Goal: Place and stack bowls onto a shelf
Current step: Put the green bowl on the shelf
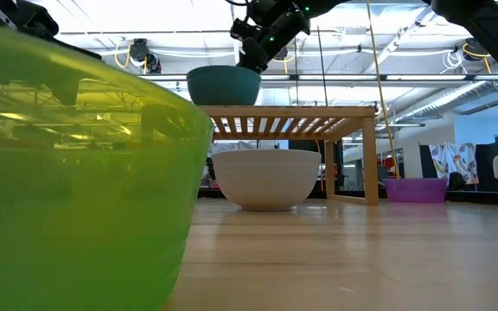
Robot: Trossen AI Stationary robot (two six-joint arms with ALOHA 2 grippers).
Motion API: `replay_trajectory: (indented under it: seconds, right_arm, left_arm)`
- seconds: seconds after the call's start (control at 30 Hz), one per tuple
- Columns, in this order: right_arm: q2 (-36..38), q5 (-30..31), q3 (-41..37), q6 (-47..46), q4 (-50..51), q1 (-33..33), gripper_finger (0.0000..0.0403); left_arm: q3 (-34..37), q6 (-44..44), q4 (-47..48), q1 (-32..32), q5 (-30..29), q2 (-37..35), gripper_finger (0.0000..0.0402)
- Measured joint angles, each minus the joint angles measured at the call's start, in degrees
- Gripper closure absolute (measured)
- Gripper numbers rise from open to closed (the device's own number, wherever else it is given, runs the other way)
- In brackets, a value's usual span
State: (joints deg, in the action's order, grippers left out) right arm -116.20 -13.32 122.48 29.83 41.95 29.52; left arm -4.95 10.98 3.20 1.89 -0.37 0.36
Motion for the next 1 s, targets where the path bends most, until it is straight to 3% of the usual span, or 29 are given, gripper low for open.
replay_trajectory:
  seconds: [0.23, 0.43, 0.63, 1.0]
  right_arm:
    - [0.45, 0.41, 0.00, 2.22, -1.90, -0.07, 0.0309]
    - [4.74, 4.55, -0.07, 4.60, -0.52, -0.81, 0.0333]
    - [11.25, 4.34, -0.04, 5.81, 8.16, -2.37, 0.0396]
    - [15.42, 4.31, -0.05, 6.87, 29.53, -4.59, 0.0402]
  left_arm:
    - [0.00, 0.31, 0.00, 0.00, 0.55, -0.01, 0.0341]
    - [0.00, 0.31, 0.00, 0.00, 0.56, 0.00, 0.0341]
    - [0.00, 0.10, 0.01, 0.01, 0.55, -0.02, 0.0341]
    - [0.00, -0.48, 0.02, 0.00, 0.53, 0.00, 0.0341]
